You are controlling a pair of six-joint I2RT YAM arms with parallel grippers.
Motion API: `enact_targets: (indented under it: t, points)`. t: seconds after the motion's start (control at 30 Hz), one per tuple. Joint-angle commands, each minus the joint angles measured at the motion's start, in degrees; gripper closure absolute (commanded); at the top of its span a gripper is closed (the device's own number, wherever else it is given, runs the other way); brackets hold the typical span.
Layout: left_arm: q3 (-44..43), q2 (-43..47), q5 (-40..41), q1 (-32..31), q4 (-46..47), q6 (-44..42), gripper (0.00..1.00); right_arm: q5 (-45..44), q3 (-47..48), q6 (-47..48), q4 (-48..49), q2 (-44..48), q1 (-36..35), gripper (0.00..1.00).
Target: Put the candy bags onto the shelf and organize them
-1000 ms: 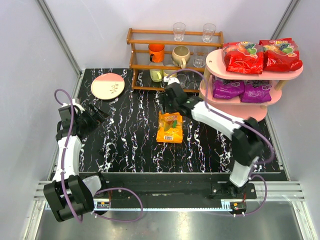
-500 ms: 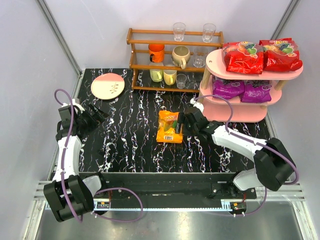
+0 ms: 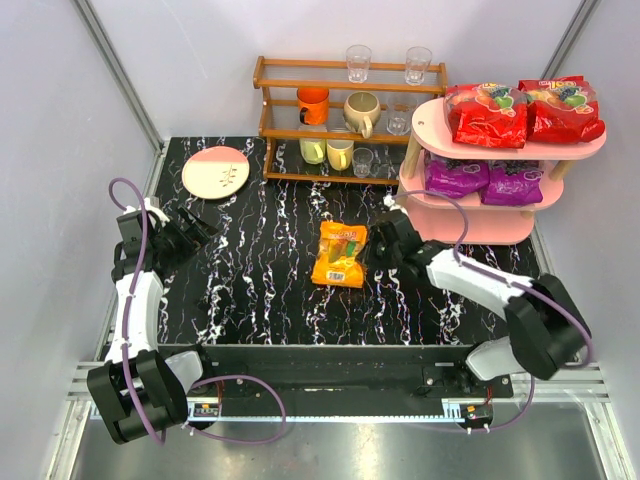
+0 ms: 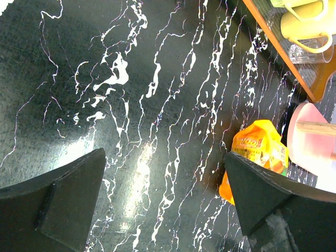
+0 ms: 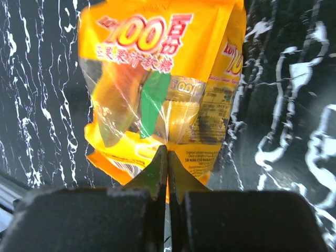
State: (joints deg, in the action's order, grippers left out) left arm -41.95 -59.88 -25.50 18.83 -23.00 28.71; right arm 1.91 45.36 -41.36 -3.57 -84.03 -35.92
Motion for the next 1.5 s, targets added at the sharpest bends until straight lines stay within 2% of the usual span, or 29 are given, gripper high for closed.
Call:
enact_targets:
  t: [0.0,0.17,0.37,0.43,0.47,0.5,0.57,0.7,0.87,1.13,1.33,1.47]
  points:
    - [-0.7,0.6,-1.3,0.5,1.8,-0.5,0.01,-10.2,8.5,8.3,-15.0,10.5,0.2,1.00]
    - [-0.8,0.5,-1.6,0.6,1.9,-0.4,0.01,-19.7,20.6,17.7,-35.5,13.2,0.2,1.00]
    - [-0.6,0.5,-1.9,0.8,2.0,-0.3,0.01,-22.6,26.2,23.5,-46.9,8.6,0.2,1.00]
    - [-0.6,0.4,-2.0,0.8,2.1,-0.3,0.01,-21.4,25.7,23.2,-47.4,7.1,0.2,1.00]
    - [-0.6,0.4,-2.1,0.9,2.0,-0.3,0.01,-21.3,25.0,22.4,-47.2,7.1,0.2,0.75]
    - [-0.6,0.4,-2.1,0.9,2.1,-0.3,0.01,-20.7,23.6,20.4,-46.4,7.6,0.2,0.53]
    - [-0.6,0.4,-2.3,0.9,2.0,-0.3,0.01,-19.7,17.9,17.7,-42.2,10.8,0.2,0.24]
    - [-0.5,0.4,-2.3,0.9,2.0,-0.3,0.01,-13.0,6.0,11.2,-32.1,19.2,0.2,0.11]
    - [-0.4,0.2,-2.6,0.9,2.1,-0.2,0.01,-9.0,-6.6,4.2,-20.2,25.5,0.2,0.08]
    - [-0.2,0.6,-2.5,0.9,2.0,-0.3,0.01,1.2,-15.6,0.4,-0.8,18.8,1.6,0.11]
    - [-0.3,0.4,-2.6,0.9,2.1,-0.3,0.01,1.1,-19.1,0.1,5.9,19.4,5.1,0.15]
    - [-0.3,0.0,-2.7,1.0,2.2,-0.2,0.01,1.6,-20.2,1.4,6.7,21.9,7.3,0.16]
